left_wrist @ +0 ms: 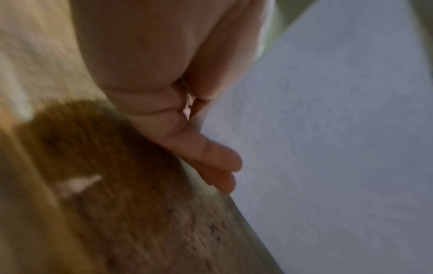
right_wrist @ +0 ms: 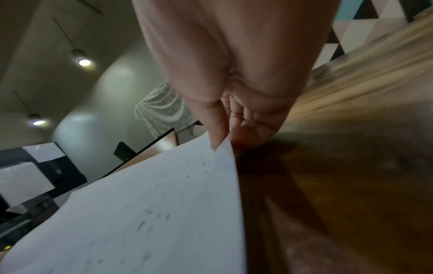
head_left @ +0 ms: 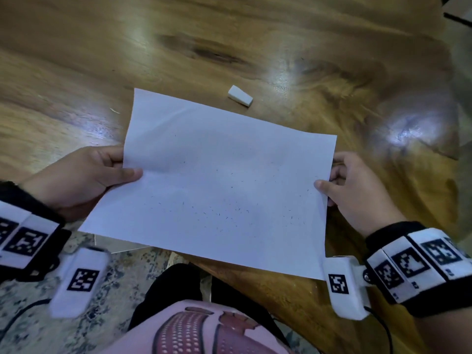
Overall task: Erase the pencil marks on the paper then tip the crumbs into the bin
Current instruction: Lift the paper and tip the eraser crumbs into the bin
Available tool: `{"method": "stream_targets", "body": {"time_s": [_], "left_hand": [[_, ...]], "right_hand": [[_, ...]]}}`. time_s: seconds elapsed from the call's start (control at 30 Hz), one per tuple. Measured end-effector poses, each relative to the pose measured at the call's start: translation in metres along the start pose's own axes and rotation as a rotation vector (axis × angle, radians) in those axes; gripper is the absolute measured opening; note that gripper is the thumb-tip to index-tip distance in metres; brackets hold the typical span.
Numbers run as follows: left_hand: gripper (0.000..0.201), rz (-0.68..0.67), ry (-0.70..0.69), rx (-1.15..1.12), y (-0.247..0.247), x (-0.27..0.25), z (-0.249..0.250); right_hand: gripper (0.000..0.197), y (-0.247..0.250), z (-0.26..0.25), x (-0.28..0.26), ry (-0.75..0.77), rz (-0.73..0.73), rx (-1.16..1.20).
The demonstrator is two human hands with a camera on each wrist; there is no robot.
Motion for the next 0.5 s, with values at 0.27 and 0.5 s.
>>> {"method": "stream_targets", "body": {"time_s": [0.27,0.5], "left_hand": [[0.071,0.193,-0.022,-0.001,0.05,-0.05,-0.019],[0.02,0.398,-0.077,-0.017,0.099,-0.132,-0.044]], "right_hand": [[0.032,-0.038,-0.041,-0.01,0.143,-0.168,0.02],[0.031,-0.113,-0.102,-0.044,0.345,-0.308,-0.04]]}}
Point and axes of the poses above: each hand's wrist, its own x-axis towards the middle knuckle, its own y-axis out of the back of the hand, z = x × y, the point moved 3 cm from there along x, towards the middle knuckle, and after that the axes turned 9 degrees about -y, right-handed, at the moved point
